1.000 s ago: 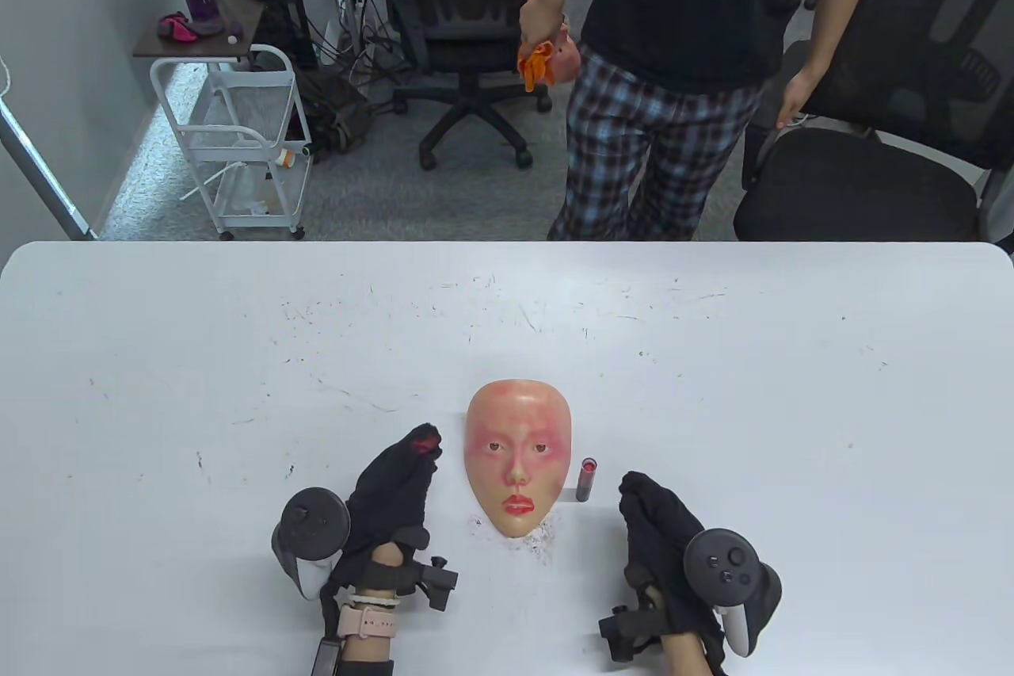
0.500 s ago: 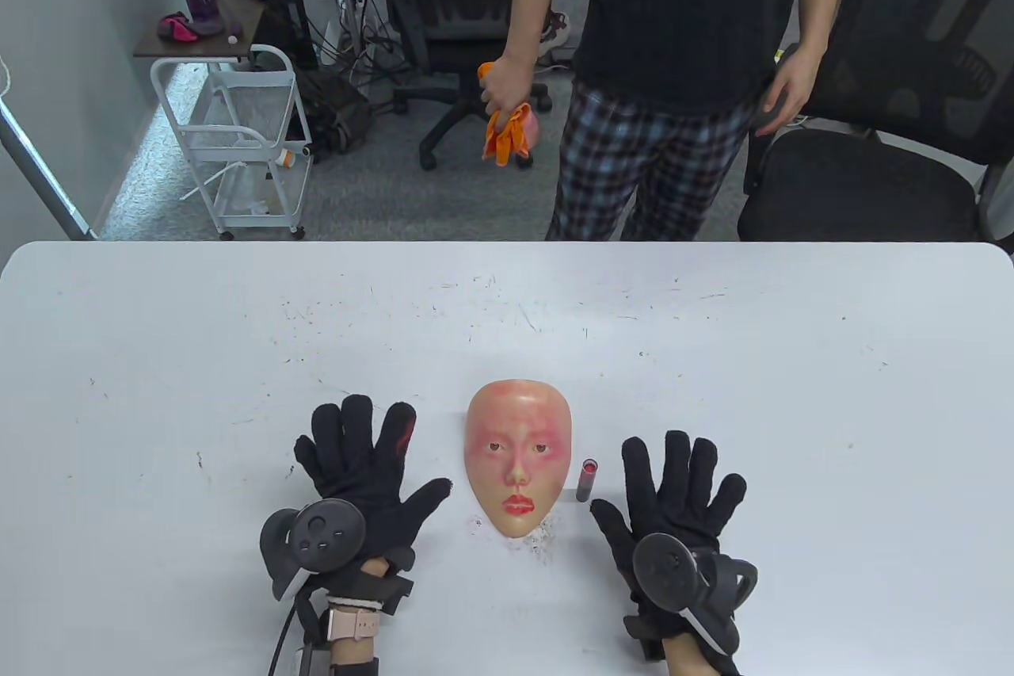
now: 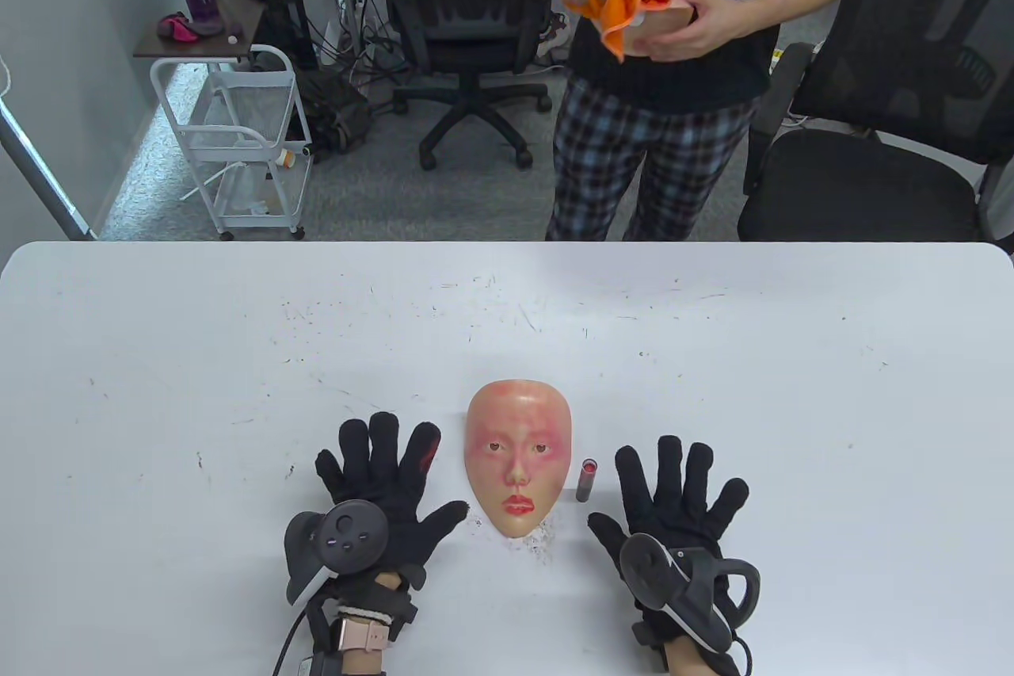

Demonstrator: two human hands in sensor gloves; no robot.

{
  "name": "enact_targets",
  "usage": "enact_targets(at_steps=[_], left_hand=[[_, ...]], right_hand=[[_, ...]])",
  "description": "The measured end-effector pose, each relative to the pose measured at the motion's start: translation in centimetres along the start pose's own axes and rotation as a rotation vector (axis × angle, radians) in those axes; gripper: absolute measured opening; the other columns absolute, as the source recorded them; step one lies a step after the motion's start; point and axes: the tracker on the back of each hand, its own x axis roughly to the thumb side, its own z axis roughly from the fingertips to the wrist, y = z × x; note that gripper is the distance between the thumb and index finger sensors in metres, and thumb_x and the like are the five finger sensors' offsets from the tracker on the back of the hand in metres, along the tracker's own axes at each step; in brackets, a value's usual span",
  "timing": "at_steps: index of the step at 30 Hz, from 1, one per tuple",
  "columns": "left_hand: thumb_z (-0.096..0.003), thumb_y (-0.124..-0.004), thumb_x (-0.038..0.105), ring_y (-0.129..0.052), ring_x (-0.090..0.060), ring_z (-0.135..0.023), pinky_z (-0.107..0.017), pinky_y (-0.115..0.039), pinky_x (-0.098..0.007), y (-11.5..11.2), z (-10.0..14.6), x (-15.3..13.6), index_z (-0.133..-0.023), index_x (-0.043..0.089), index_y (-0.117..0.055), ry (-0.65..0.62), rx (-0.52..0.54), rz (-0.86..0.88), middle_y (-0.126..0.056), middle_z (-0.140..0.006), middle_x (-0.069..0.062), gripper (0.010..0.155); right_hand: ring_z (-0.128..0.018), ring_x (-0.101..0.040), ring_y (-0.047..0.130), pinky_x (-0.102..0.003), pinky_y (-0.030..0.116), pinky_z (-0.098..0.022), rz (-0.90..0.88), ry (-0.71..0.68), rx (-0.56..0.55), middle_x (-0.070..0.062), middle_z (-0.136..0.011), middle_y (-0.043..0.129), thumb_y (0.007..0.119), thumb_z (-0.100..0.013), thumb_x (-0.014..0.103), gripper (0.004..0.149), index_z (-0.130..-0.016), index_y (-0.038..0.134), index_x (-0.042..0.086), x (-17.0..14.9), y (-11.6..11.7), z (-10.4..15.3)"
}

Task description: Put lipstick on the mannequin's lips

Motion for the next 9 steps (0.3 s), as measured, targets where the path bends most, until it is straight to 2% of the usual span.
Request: enact_targets(at_steps=[9], left_hand=[[-0.0475, -0.065, 0.078, 0.015, -0.035, -0.108, -0.066, 0.01, -0.067, 0.12, 0.22, -0.18, -0.122, 0.043, -0.025, 0.018, 0.013, 0.034, -0.004, -0.127, -0.009, 0.091]], right_hand=[[-0.113, -0.041, 0.021, -0.068, 0.003, -0.069, 0.005, 0.008, 0.009, -0.01, -0.123, 0.024, 0.063, -0.04, 0.07, 0.082, -0.111, 0.033, 0.039, 0.0, -0.04, 0.11]])
